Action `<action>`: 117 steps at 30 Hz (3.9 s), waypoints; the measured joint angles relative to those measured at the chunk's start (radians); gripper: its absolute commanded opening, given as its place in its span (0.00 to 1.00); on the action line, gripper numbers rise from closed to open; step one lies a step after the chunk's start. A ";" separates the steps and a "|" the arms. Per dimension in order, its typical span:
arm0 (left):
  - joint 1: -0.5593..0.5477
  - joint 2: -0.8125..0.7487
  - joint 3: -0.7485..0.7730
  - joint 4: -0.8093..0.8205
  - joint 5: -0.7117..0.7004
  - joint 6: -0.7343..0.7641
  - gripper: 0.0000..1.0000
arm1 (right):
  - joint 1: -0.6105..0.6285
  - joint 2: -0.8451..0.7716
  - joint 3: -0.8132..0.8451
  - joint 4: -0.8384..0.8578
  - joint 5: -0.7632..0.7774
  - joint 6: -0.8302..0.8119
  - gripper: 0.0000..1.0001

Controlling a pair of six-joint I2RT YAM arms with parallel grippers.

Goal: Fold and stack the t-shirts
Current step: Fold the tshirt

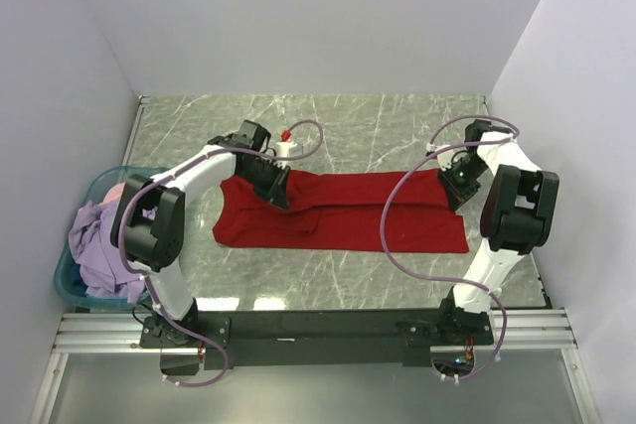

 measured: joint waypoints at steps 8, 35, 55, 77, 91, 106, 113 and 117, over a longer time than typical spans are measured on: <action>-0.045 -0.009 -0.095 0.044 -0.017 -0.022 0.36 | -0.011 -0.027 0.033 -0.033 -0.035 0.002 0.23; 0.225 -0.037 -0.058 0.034 -0.113 -0.077 0.43 | 0.076 0.129 0.066 0.117 0.042 0.182 0.22; 0.301 0.580 0.754 -0.068 -0.297 -0.085 0.48 | 0.217 -0.106 -0.163 -0.047 -0.026 0.084 0.21; 0.222 0.072 0.092 0.140 -0.204 -0.346 0.48 | 0.384 0.013 -0.115 0.098 0.099 0.217 0.15; 0.168 0.199 0.134 0.154 -0.389 -0.449 0.46 | 0.689 -0.175 -0.406 -0.015 0.010 0.174 0.19; 0.149 0.786 1.030 0.069 -0.417 -0.310 0.60 | 0.650 -0.222 -0.216 -0.094 -0.133 0.181 0.21; 0.175 0.638 0.810 0.165 -0.367 -0.296 0.70 | 0.668 -0.160 -0.212 -0.008 -0.072 0.241 0.19; 0.215 0.496 0.721 0.167 -0.325 -0.303 0.69 | 0.713 -0.082 -0.218 0.053 -0.049 0.270 0.17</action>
